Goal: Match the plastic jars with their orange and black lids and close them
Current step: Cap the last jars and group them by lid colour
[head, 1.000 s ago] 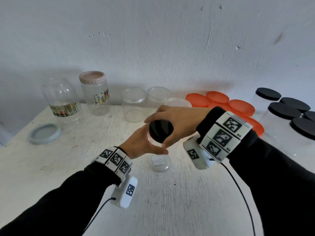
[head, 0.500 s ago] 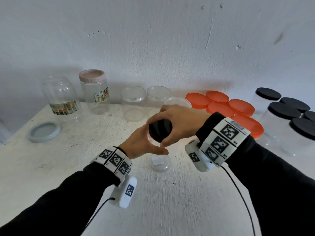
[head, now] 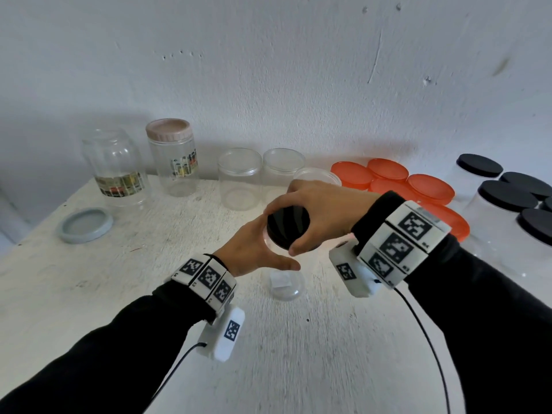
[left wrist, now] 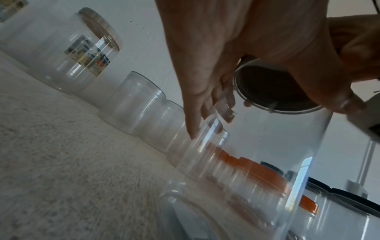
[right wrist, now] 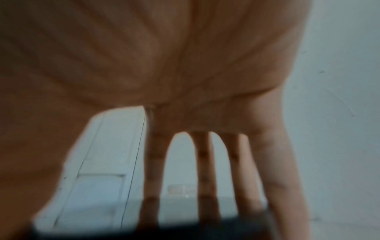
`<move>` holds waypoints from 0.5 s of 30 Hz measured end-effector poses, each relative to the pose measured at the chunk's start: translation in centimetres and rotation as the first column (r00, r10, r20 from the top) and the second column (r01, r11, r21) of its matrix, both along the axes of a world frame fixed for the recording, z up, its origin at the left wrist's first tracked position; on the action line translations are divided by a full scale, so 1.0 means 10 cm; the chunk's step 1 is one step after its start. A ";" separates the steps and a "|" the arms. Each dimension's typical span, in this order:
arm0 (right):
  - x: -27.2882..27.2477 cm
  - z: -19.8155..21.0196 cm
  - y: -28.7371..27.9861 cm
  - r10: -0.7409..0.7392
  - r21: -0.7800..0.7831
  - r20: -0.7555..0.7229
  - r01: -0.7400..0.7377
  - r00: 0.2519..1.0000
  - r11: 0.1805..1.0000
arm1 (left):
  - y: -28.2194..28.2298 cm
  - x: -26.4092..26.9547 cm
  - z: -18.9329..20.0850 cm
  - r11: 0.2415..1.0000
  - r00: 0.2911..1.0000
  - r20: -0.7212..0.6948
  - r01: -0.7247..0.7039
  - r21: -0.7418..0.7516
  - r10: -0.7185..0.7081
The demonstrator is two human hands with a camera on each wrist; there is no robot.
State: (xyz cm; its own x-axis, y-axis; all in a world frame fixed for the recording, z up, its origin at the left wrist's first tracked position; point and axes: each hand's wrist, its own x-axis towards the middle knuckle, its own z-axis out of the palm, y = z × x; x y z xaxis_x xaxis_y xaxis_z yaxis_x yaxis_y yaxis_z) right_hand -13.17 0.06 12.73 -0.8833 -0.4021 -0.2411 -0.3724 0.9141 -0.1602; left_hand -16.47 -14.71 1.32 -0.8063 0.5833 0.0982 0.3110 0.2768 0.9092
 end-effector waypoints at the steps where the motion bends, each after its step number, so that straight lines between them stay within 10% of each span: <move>1: 0.00 -0.02 0.00 -0.003 -0.008 -0.057 0.002 0.998 1.000 | 0.00 0.01 -0.01 1.000 1.000 0.009 0.004 0.007 -0.004; 15: 0.10 -0.14 0.00 -0.092 -0.014 -0.218 0.091 0.972 0.996 | 0.02 0.04 -0.02 1.000 1.000 0.014 0.014 0.024 -0.014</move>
